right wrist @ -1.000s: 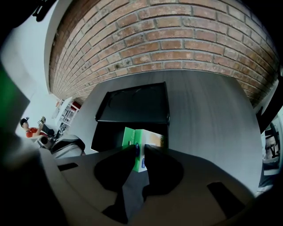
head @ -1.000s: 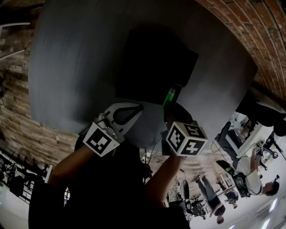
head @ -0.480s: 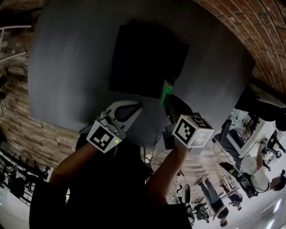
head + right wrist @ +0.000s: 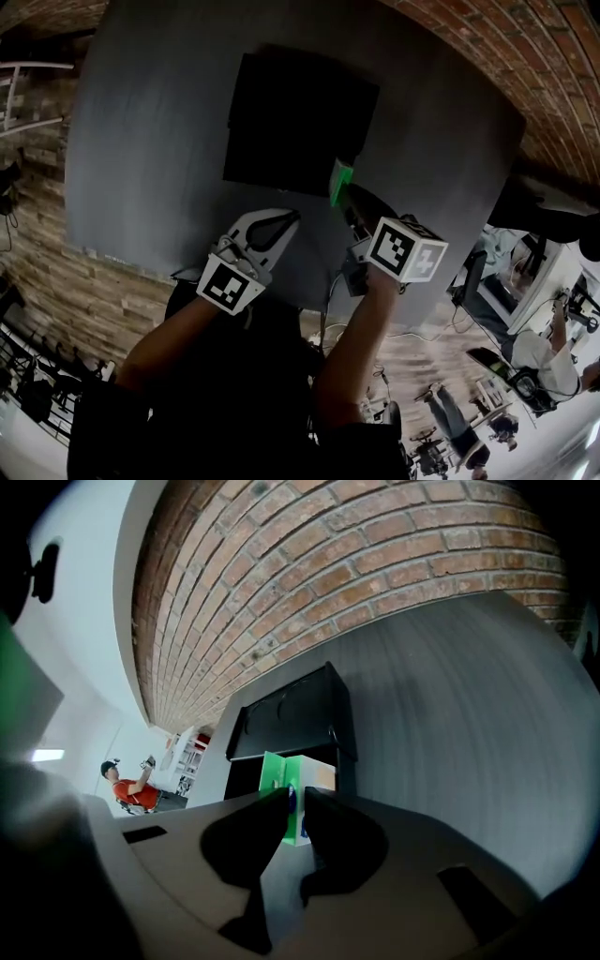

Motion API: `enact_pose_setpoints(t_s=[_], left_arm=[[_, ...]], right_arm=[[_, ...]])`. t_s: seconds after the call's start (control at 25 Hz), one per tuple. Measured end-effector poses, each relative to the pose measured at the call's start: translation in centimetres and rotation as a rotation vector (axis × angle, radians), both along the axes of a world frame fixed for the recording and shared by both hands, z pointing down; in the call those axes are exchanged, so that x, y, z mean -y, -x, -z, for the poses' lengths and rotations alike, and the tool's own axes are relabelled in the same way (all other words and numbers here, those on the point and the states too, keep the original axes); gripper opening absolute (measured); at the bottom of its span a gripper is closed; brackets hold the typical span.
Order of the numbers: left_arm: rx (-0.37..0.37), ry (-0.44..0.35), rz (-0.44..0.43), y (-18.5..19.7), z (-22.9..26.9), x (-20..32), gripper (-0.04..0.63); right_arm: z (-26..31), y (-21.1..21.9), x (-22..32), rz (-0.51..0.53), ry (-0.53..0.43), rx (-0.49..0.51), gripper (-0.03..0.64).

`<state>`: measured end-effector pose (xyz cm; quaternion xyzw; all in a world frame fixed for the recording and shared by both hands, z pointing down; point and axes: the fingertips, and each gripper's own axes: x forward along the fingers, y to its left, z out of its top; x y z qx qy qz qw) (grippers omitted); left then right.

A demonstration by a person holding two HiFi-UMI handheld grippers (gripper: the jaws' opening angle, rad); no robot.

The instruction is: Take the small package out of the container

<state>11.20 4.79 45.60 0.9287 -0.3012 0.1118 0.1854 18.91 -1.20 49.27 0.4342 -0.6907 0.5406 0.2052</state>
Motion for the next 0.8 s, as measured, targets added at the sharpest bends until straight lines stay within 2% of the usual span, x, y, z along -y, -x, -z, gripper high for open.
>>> enact_pose_setpoints(t_s=[0.48,0.8], left_arm=[[0.090,-0.092,0.069,-0.8,-2.3,-1.2,0.040],[0.108,-0.135,0.098,-1.6,-2.8,-1.5,0.040]], right_arm=[[-0.2,0.0,0.2,-0.019,-0.008,0.056,0.071],[-0.3,0.1,0.2,-0.015,-0.013,0.069,0.069]])
